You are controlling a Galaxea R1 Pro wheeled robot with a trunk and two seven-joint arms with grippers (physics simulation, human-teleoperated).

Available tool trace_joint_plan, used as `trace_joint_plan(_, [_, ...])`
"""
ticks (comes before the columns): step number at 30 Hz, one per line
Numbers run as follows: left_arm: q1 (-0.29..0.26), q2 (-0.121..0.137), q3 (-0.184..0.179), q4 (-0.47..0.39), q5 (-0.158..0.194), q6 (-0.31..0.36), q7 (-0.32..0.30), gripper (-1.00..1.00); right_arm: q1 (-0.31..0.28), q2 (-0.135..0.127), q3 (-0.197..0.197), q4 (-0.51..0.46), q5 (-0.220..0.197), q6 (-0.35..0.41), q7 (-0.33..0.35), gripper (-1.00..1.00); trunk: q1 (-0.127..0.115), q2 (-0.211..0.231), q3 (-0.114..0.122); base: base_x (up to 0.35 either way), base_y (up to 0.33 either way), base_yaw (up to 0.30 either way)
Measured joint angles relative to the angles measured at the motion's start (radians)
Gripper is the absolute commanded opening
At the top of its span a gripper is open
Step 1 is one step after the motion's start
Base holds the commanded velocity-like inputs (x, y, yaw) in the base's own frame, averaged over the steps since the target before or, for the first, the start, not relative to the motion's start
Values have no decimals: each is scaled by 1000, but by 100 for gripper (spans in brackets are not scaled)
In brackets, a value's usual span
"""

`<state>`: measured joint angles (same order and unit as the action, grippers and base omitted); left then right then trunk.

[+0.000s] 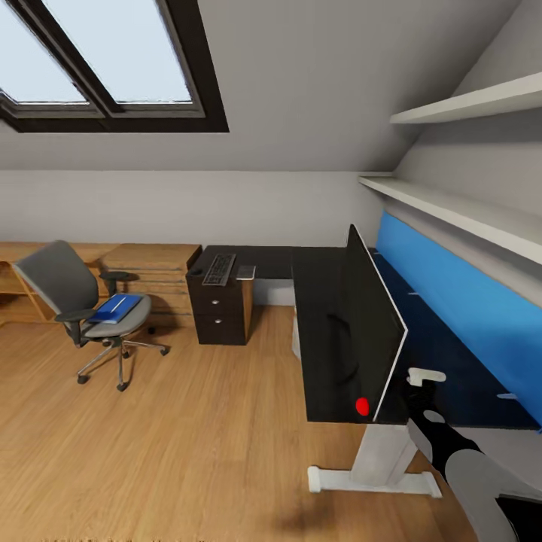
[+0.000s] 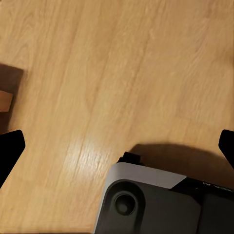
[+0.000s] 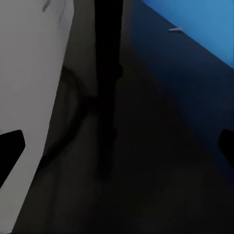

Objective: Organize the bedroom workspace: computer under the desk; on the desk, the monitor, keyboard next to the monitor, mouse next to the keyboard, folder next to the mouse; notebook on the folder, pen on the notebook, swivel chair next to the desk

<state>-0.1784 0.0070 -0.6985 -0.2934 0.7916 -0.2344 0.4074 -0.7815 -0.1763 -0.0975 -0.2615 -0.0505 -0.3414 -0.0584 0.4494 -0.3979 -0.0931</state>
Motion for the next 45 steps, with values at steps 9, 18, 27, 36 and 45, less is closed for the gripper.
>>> trace_joint_plan(9, [0, 0, 0, 0, 0, 0, 0, 100, 0, 0, 0, 1, -2, 0, 0, 100, 0, 0, 0, 0, 0, 274])
trace_joint_plan(18, [0, 0, 0, 0, 0, -1, 0, 100, 0, 1, 0, 0, -2, 0, 0, 100, 0, 0, 0, 0, 0, 276])
trace_joint_plan(27, [0, 0, 0, 0, 0, -2, 0, 100, 0, 1, 0, -1, -1, 0, 0, 100, 0, 0, -4, 0, 0, 228])
trace_joint_plan(36, [0, 0, 1, 0, -1, -1, 0, 100, 0, 0, 1, -6, 1, -9, -5, 100, 0, 0, -6, 0, 0, -31])
trace_joint_plan(45, [0, 0, 2, 0, -1, -2, 0, 100, 0, 0, 1, -3, 1, -12, -5, 100, 0, 0, -6, 0, 0, -235])
